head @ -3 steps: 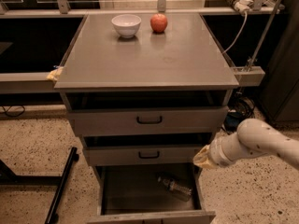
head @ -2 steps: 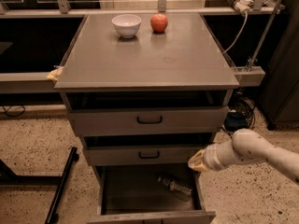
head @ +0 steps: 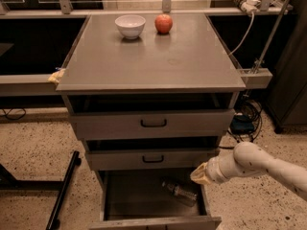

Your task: Pick water bottle from bottom drawer and place on counter

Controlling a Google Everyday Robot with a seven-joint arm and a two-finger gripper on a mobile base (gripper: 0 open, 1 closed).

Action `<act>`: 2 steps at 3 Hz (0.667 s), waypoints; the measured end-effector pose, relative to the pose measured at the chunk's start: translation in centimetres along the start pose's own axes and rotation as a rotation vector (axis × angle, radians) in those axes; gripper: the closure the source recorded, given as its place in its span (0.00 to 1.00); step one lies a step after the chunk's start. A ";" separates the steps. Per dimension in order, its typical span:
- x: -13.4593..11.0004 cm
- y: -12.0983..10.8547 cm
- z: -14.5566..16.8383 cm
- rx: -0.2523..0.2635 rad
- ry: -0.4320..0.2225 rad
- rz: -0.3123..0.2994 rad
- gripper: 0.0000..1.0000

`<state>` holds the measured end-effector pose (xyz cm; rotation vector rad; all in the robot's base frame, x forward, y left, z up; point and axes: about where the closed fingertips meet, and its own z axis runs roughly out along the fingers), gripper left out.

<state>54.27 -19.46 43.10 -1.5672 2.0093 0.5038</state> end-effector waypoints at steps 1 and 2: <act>2.7 -2.1 2.2 0.085 -0.073 0.003 1.00; 5.6 -4.4 6.6 0.144 -0.179 0.009 1.00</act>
Offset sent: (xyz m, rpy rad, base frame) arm 0.0636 -0.0177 -0.1915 0.3005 -0.1899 -0.1635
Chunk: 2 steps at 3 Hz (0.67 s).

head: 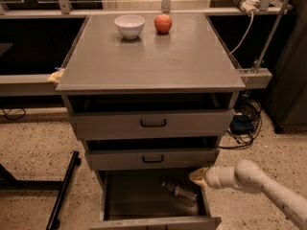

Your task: Pick water bottle from bottom drawer and place on counter

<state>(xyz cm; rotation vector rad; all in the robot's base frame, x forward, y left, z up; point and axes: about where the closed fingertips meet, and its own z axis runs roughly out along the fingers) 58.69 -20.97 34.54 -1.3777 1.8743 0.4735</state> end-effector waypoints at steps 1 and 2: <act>3.3 0.5 2.5 0.009 -0.014 0.036 1.00; 3.5 0.8 2.9 -0.001 -0.013 0.035 1.00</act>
Offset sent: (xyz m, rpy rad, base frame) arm 0.0012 -0.0052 -0.0494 0.0166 0.0158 -0.0195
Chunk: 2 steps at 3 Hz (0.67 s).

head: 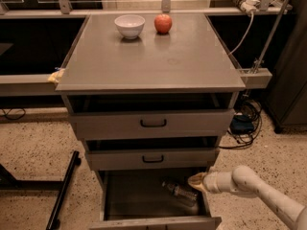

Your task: Pick water bottle from bottom drawer and place on counter

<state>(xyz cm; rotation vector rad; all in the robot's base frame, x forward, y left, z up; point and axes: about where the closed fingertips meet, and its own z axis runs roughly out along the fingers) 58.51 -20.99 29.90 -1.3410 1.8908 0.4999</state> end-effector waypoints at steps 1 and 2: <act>1.6 0.2 2.4 -0.003 -0.010 0.003 1.00; 3.1 0.3 5.4 -0.009 -0.033 -0.002 0.81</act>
Offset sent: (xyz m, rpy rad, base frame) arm 0.0213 0.0252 -0.0913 0.0485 -0.0229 0.0153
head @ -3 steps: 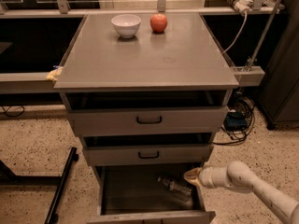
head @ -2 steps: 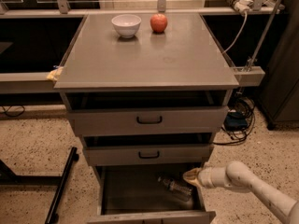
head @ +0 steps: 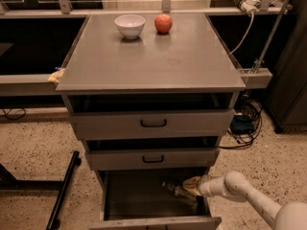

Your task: Pick water bottle from bottom drawer and place on counter

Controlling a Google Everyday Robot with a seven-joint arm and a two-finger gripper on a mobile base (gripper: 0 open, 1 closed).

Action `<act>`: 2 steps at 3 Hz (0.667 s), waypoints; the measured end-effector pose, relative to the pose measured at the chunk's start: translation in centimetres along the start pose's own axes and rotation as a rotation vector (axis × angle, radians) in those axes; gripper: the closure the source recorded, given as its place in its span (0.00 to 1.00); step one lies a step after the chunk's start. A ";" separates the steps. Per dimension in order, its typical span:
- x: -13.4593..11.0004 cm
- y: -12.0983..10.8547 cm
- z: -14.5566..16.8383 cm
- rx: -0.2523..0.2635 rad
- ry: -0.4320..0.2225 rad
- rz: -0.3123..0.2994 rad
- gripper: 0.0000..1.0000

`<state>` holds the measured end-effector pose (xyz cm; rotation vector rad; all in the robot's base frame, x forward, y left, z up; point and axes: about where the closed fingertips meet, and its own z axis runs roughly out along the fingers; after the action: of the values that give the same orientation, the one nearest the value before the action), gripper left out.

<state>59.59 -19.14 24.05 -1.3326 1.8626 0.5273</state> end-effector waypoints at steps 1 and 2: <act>1.0 0.0 2.0 -0.005 -0.005 -0.014 0.58; 1.7 0.0 3.6 -0.009 0.006 -0.036 0.36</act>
Offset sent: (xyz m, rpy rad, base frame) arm 0.0180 0.0173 -0.0506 -0.0417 -0.0334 0.0409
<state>60.63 -17.62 20.53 -1.3721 1.8396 0.5150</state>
